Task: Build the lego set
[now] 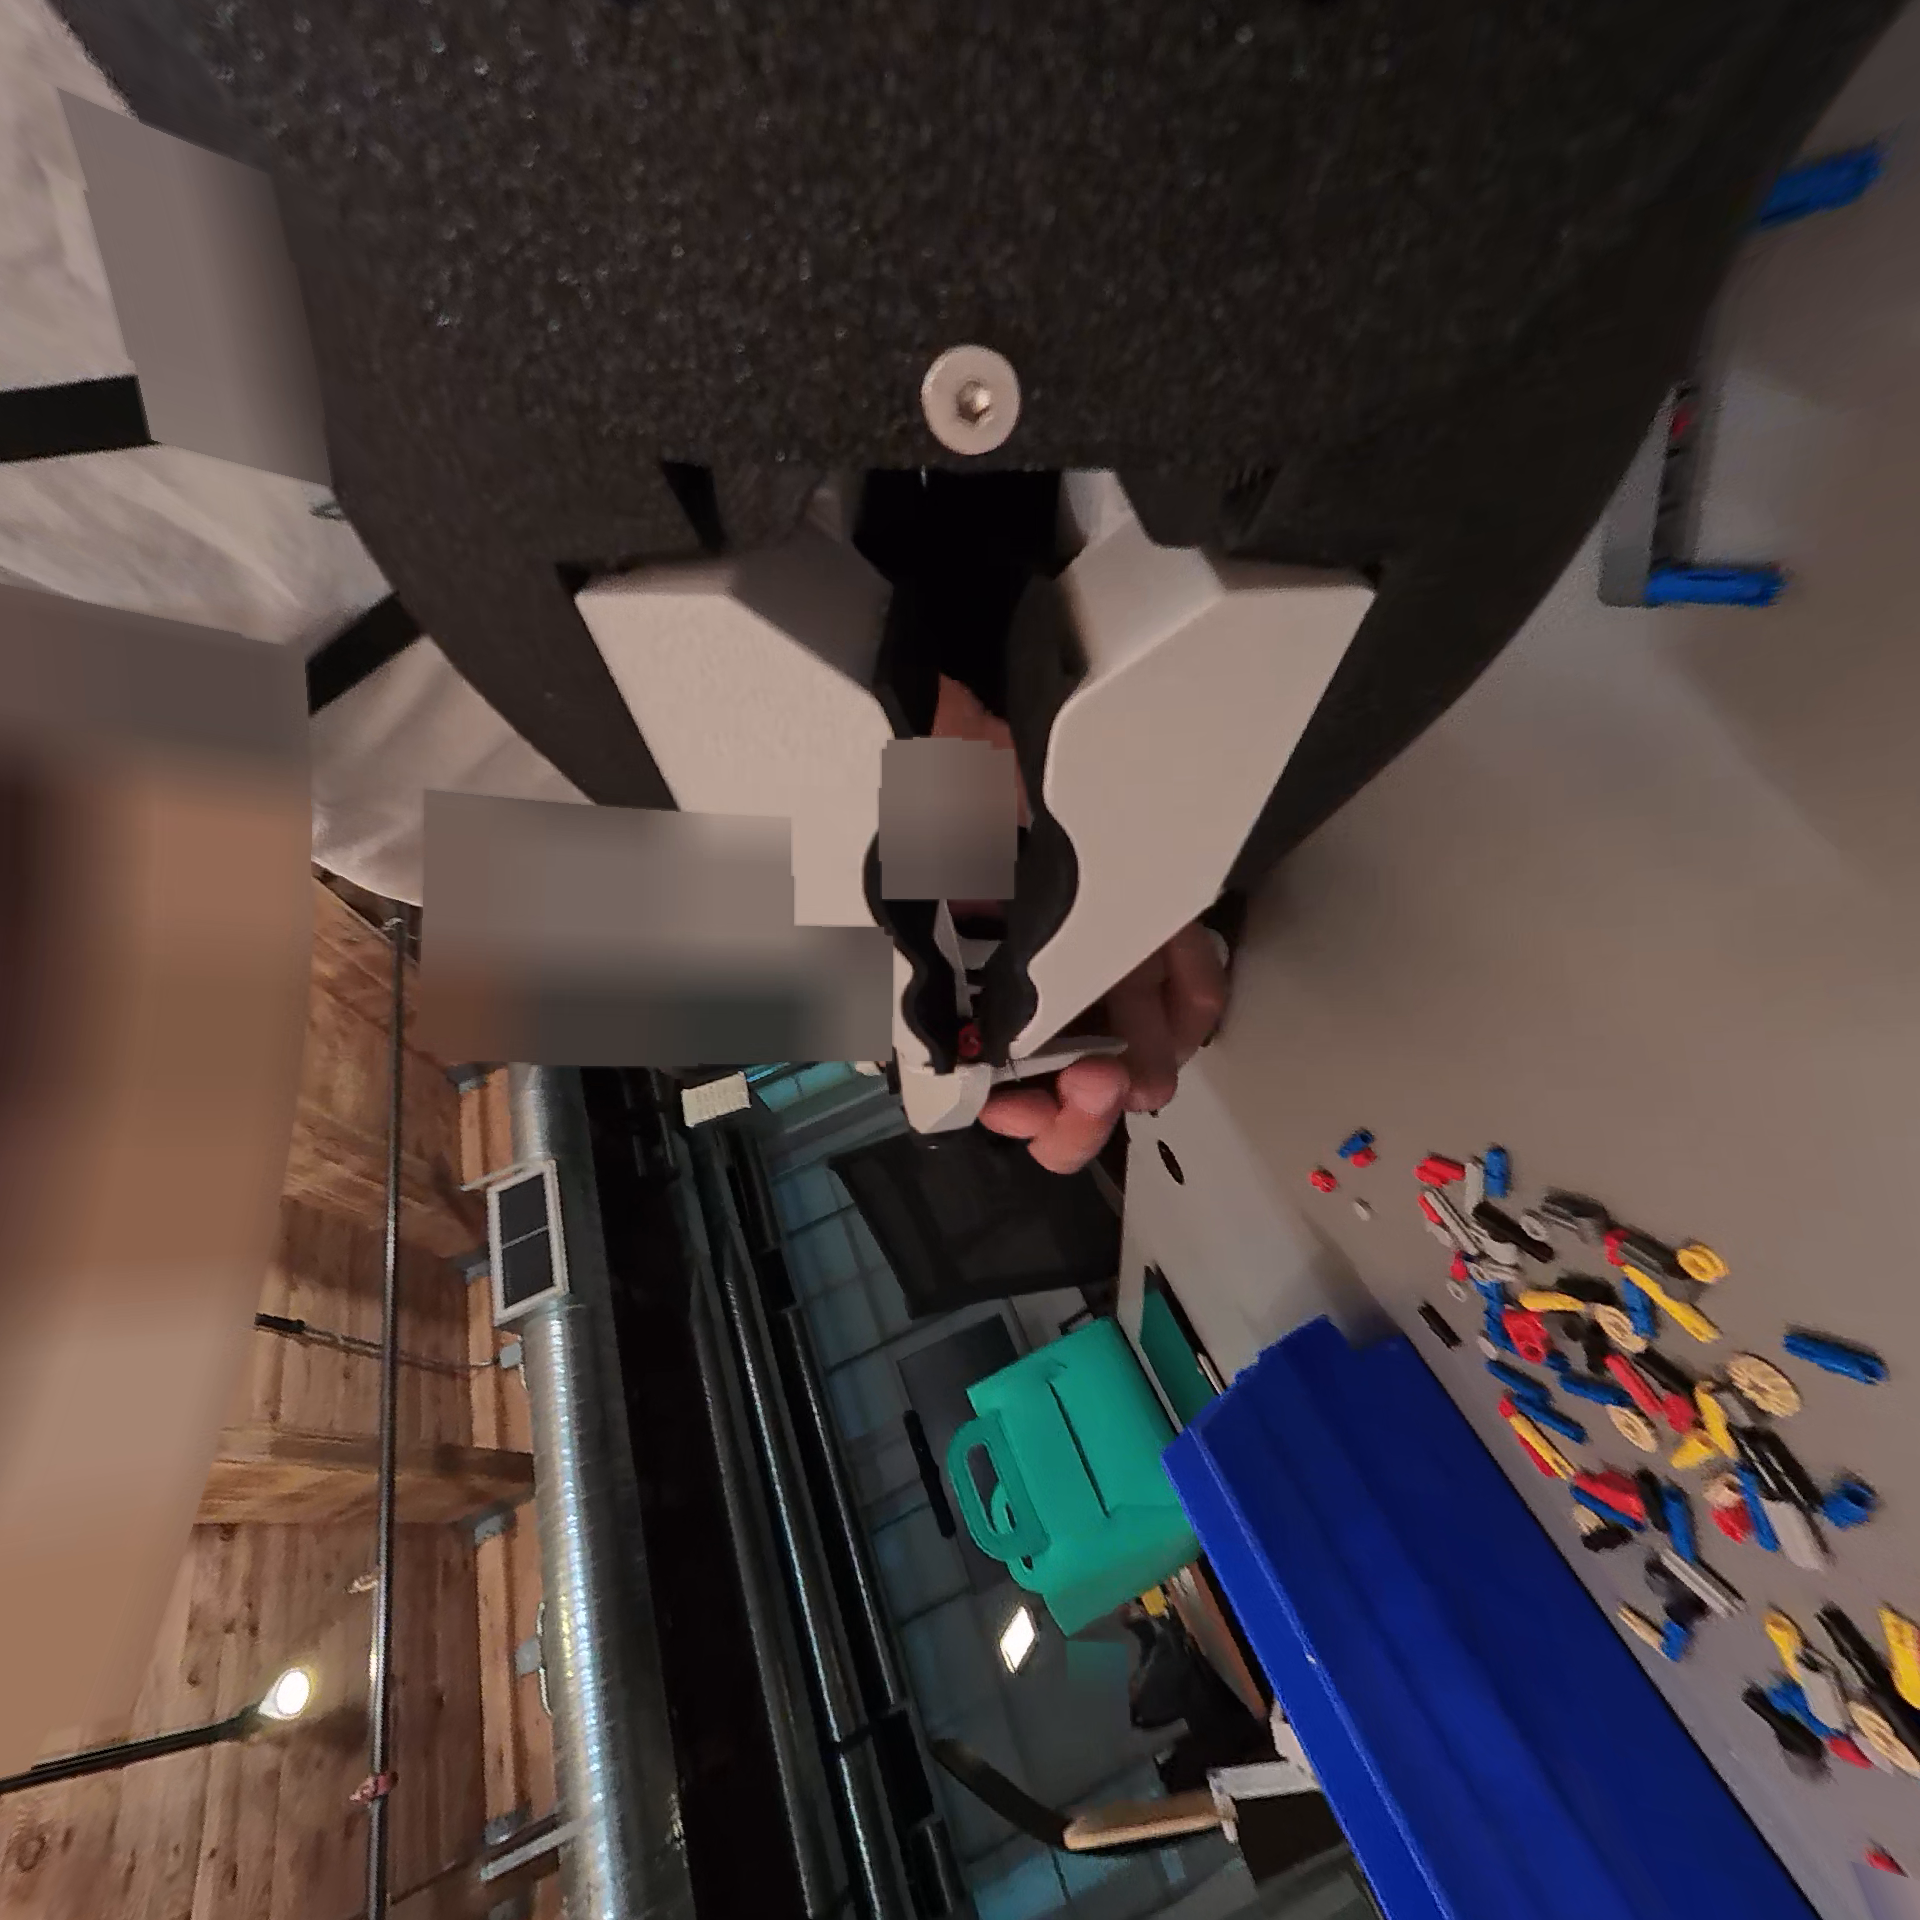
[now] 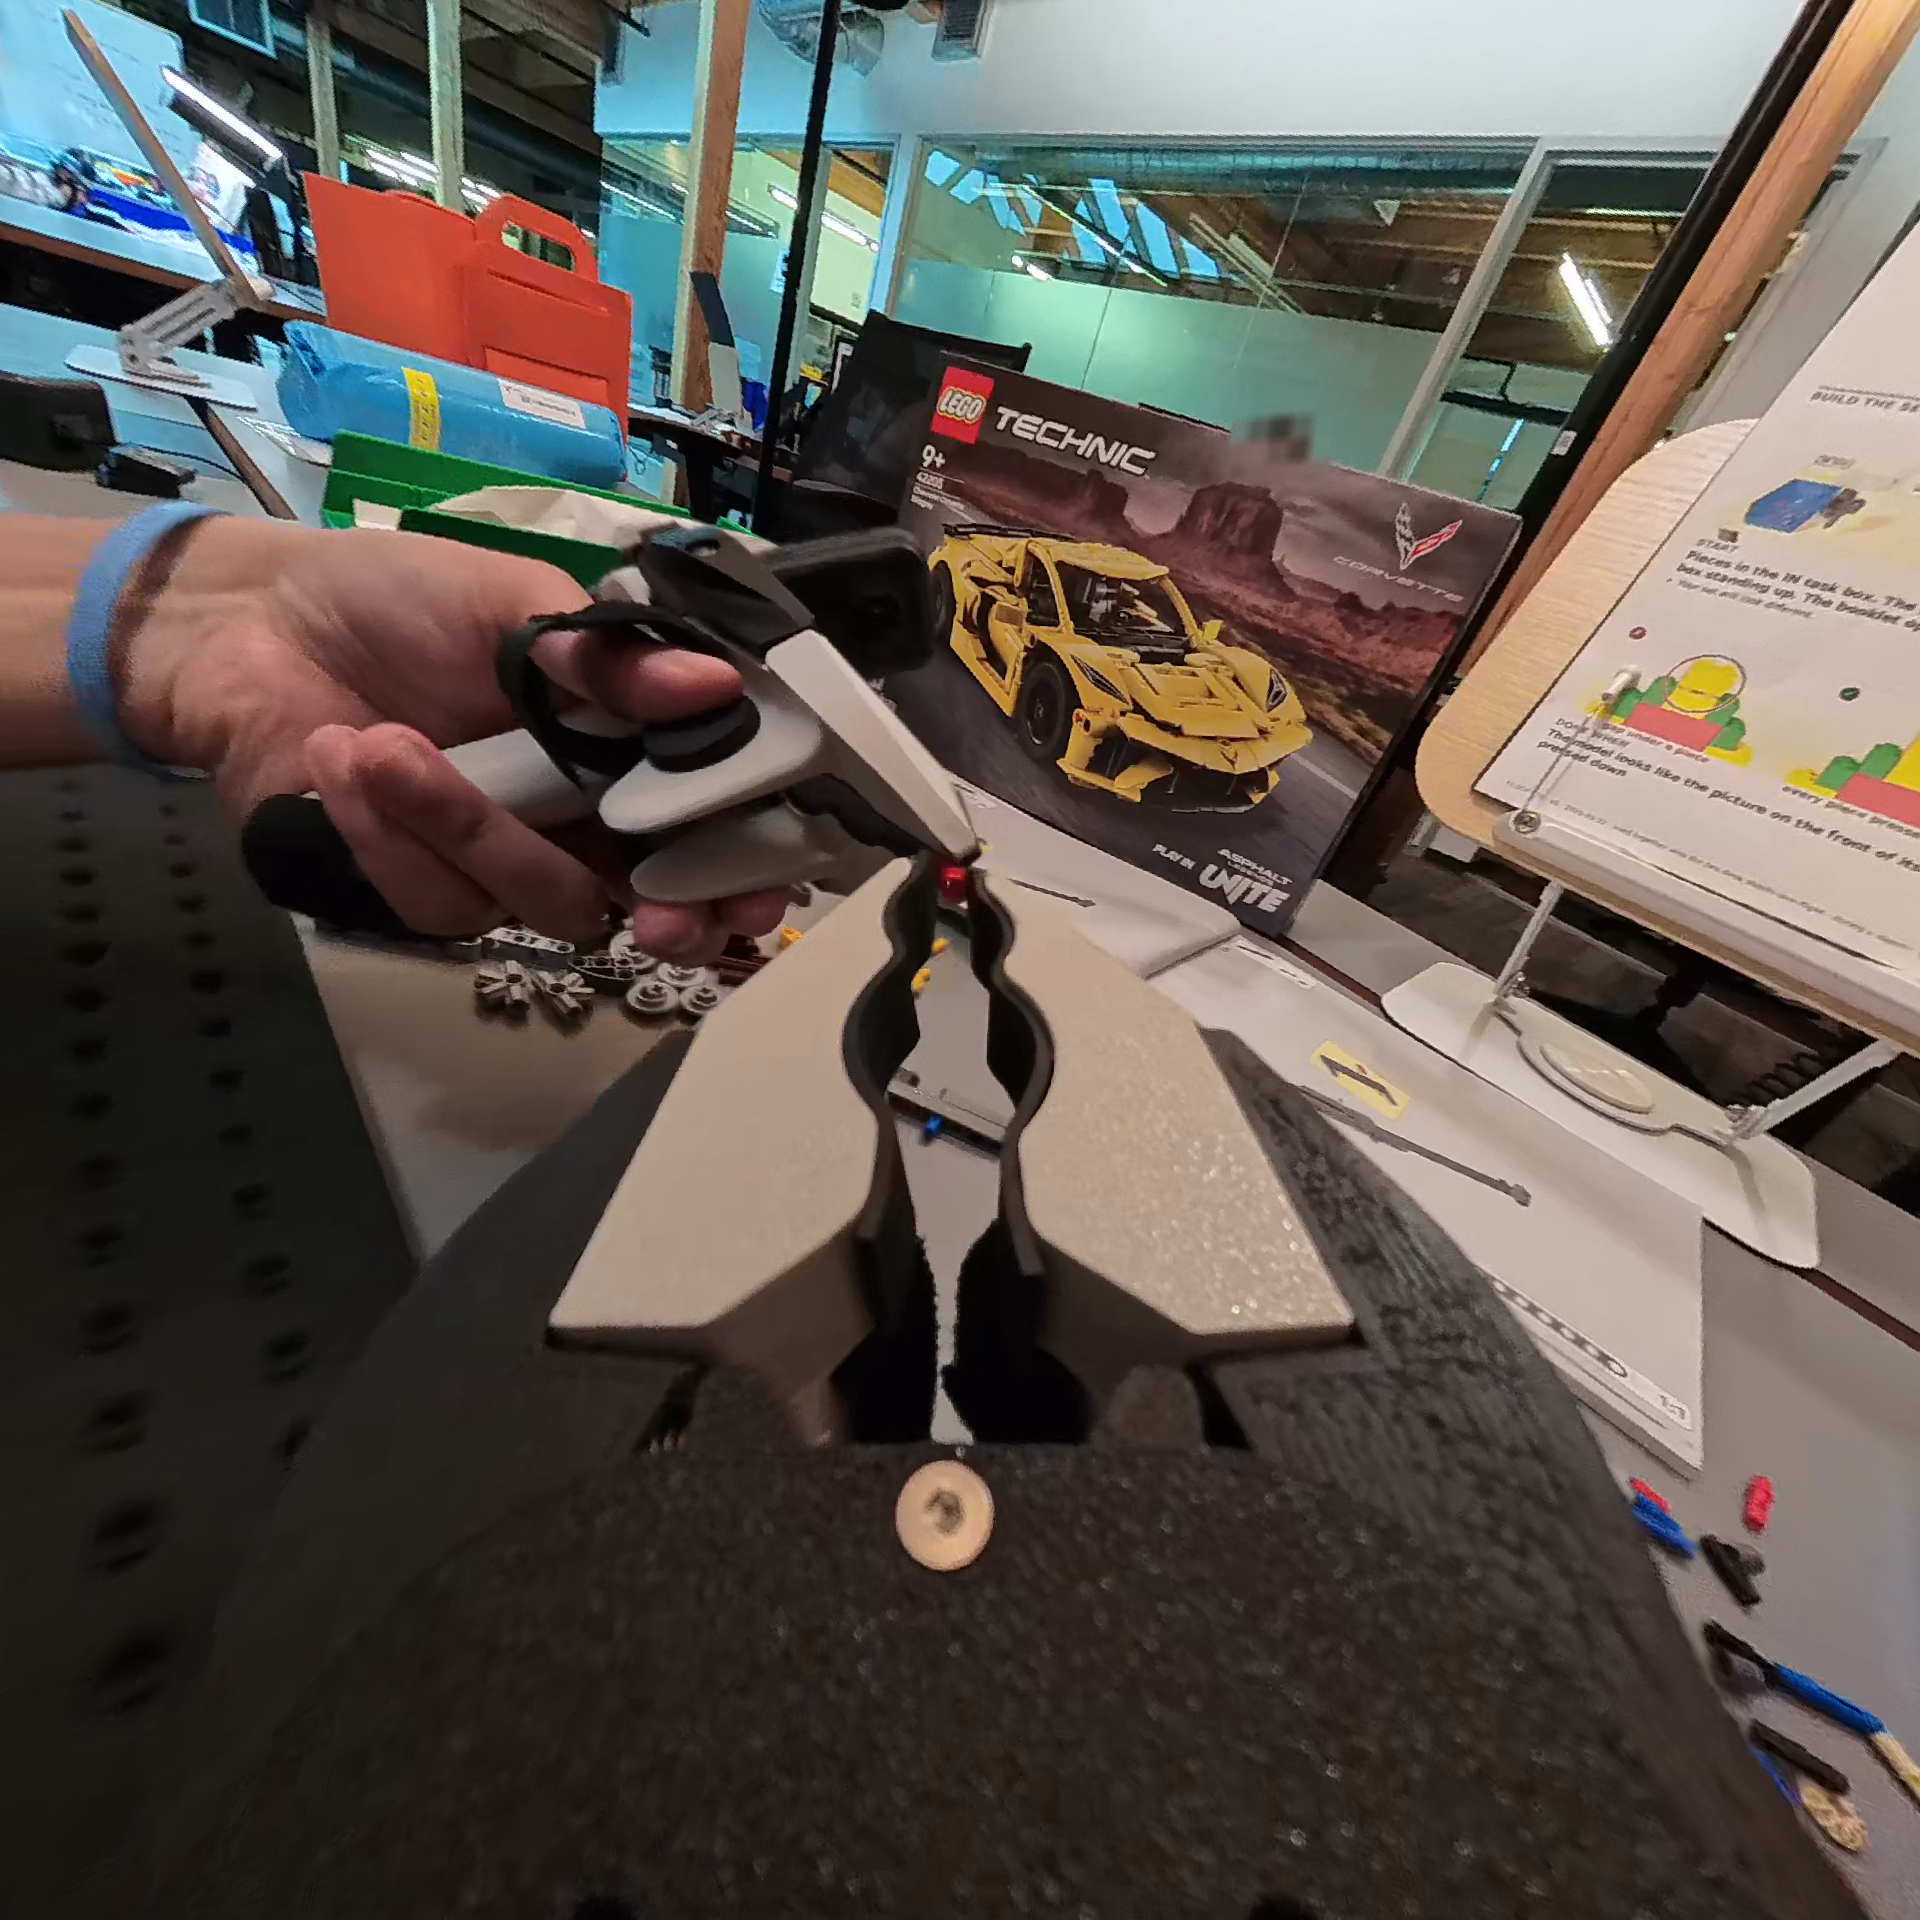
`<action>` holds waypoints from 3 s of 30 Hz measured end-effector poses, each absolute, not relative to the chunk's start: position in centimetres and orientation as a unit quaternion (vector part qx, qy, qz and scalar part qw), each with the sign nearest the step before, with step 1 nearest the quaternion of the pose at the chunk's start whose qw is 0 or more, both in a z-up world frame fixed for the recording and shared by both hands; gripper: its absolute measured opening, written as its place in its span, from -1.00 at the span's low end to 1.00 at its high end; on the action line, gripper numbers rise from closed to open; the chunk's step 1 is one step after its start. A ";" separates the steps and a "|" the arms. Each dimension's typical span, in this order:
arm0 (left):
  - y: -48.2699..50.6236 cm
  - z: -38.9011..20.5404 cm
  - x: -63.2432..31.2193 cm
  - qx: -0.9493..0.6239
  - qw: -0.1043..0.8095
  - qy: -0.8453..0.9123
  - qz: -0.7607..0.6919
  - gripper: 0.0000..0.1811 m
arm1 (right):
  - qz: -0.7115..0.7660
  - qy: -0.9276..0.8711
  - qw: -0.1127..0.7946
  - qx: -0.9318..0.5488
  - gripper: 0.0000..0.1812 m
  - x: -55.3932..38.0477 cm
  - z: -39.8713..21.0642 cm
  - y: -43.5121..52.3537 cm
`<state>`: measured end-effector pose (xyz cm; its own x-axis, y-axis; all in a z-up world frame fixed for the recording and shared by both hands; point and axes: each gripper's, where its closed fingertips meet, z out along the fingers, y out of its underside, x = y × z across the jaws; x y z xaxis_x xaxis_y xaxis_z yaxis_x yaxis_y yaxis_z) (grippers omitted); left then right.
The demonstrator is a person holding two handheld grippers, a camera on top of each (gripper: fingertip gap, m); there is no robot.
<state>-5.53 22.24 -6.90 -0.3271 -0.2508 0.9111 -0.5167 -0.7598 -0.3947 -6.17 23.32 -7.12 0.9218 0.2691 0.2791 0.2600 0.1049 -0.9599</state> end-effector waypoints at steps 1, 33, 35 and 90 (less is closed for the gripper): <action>22.2 -6.9 -5.6 0.570 0.097 -0.335 0.744 -0.99 | 0.007 -0.199 0.717 -0.668 -0.94 -6.2 -7.1 23.3; 24.6 -20.0 -11.0 0.589 -0.112 -0.770 0.217 -0.74 | 0.023 -0.166 0.689 -0.706 -0.95 -4.4 -9.1 24.5; 24.2 -20.3 -10.8 0.591 -0.101 -0.770 0.218 -0.75 | 0.025 -0.166 0.690 -0.704 -0.95 -4.4 -9.0 24.5; 26.6 -9.6 -3.8 0.471 -0.507 -0.582 0.427 -0.93 | 0.152 0.067 0.694 -0.700 -0.96 -3.8 -8.6 26.9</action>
